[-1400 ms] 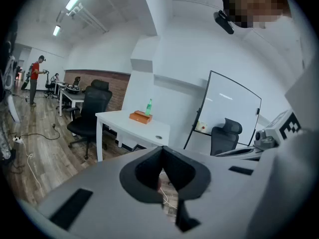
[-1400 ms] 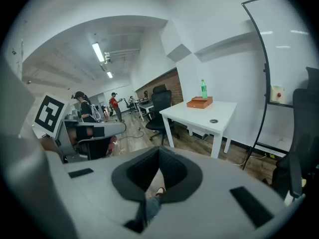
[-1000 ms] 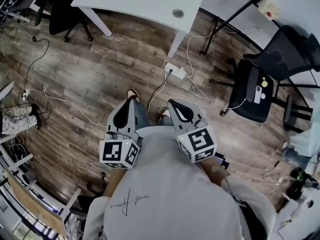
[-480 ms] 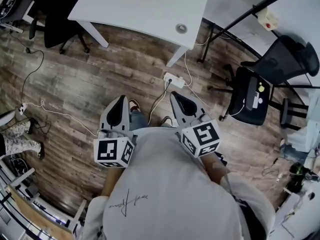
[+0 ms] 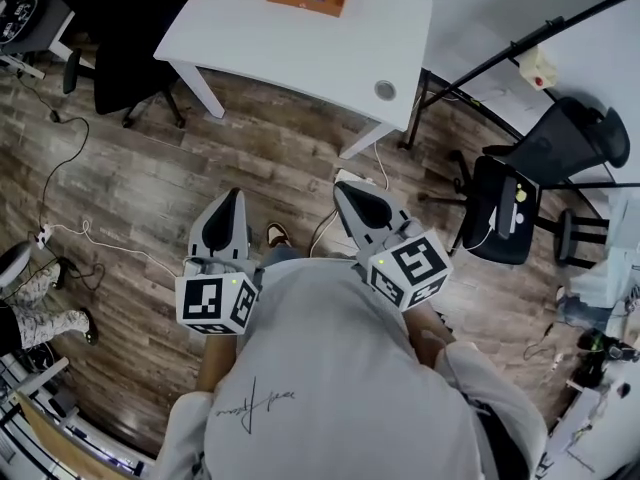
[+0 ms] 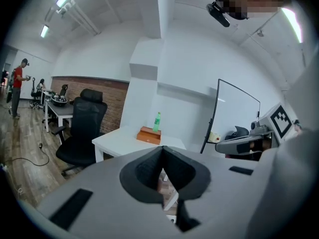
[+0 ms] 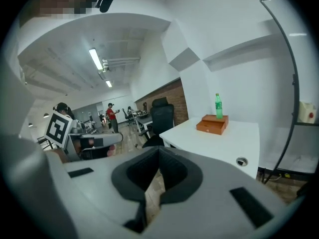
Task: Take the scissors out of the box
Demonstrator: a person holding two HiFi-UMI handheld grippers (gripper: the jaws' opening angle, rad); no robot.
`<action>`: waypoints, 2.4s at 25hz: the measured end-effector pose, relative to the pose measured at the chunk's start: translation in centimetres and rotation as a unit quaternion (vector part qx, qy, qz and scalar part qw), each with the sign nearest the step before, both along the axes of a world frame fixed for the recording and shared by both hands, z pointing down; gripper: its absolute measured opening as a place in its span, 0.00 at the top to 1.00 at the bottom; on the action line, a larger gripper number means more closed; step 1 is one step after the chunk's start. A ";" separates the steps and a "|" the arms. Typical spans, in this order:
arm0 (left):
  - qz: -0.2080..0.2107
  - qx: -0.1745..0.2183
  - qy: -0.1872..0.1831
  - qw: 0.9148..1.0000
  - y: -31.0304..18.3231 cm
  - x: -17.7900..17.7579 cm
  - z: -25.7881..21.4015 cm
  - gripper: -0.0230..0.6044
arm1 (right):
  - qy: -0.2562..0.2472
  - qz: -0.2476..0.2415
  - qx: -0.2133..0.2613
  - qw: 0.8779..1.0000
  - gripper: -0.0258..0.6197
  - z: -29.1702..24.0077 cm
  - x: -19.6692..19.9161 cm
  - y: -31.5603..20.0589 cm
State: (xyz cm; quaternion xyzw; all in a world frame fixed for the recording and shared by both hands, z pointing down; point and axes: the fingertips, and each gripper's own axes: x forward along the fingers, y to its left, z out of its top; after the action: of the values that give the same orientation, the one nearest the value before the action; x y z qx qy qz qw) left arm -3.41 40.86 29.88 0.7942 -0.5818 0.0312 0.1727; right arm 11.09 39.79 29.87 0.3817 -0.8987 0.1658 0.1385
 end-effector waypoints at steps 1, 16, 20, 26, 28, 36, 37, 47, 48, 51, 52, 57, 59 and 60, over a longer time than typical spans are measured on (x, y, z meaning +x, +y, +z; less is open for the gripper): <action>-0.003 0.002 0.000 1.000 -0.1 -1.1 0.0 0.95 | 0.001 0.002 0.008 1.000 0.95 -0.4 -0.7 -0.3; 0.022 0.011 0.011 1.000 1.0 -5.5 1.2 0.95 | 0.035 0.021 0.032 0.999 0.95 -0.7 -4.8 -0.3; 0.040 0.000 0.010 0.999 0.2 -4.3 1.9 0.95 | 0.036 0.032 0.027 0.998 0.95 0.0 -4.5 -1.5; 0.056 -0.005 -0.019 0.998 -3.0 -3.4 2.3 0.95 | 0.037 0.034 0.014 0.999 0.95 1.2 -3.9 -4.4; 0.059 -0.007 -0.021 0.998 -4.5 -3.3 2.2 0.95 | 0.034 0.034 0.011 0.999 0.95 1.4 -3.9 -5.9; 0.064 -0.014 -0.043 0.997 -11.7 -3.0 2.4 0.95 | 0.032 0.032 -0.004 0.999 0.95 2.5 -3.8 -12.6; 0.064 -0.015 -0.043 0.997 -12.6 -2.9 2.4 0.95 | 0.031 0.032 -0.007 0.999 0.95 2.6 -3.7 -13.4; 0.064 -0.024 -0.042 0.997 -21.5 -0.8 2.0 0.95 | 0.019 0.025 -0.023 0.999 0.94 3.0 -2.7 -21.7; 0.065 -0.024 -0.043 0.997 -22.4 -0.4 2.0 0.95 | 0.017 0.024 -0.024 0.999 0.95 3.0 -2.4 -22.5; 0.070 -0.023 -0.043 0.996 -24.7 1.1 1.9 0.95 | 0.012 0.028 -0.025 0.999 0.95 3.1 -1.2 -24.8; 0.070 -0.023 -0.044 0.996 -25.3 1.5 1.9 0.95 | 0.012 0.030 -0.025 0.999 0.95 3.1 -0.7 -25.6; 0.066 -0.026 -0.045 0.996 -27.7 3.1 2.4 0.95 | 0.015 0.033 -0.021 0.999 0.95 3.7 1.3 -28.5; 0.065 -0.031 -0.043 0.997 -28.3 3.7 2.8 0.95 | 0.020 0.035 -0.021 0.999 0.95 4.1 2.2 -29.4; 0.065 -0.033 -0.041 0.996 -28.6 3.9 3.0 0.95 | 0.021 0.036 -0.022 0.999 0.95 4.2 2.5 -29.7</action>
State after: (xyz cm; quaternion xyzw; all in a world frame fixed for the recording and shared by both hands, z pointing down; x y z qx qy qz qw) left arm 0.45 12.30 32.93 0.8221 -0.5343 0.0947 0.1725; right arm 13.55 10.12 34.12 0.4141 -0.8774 0.1820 0.1599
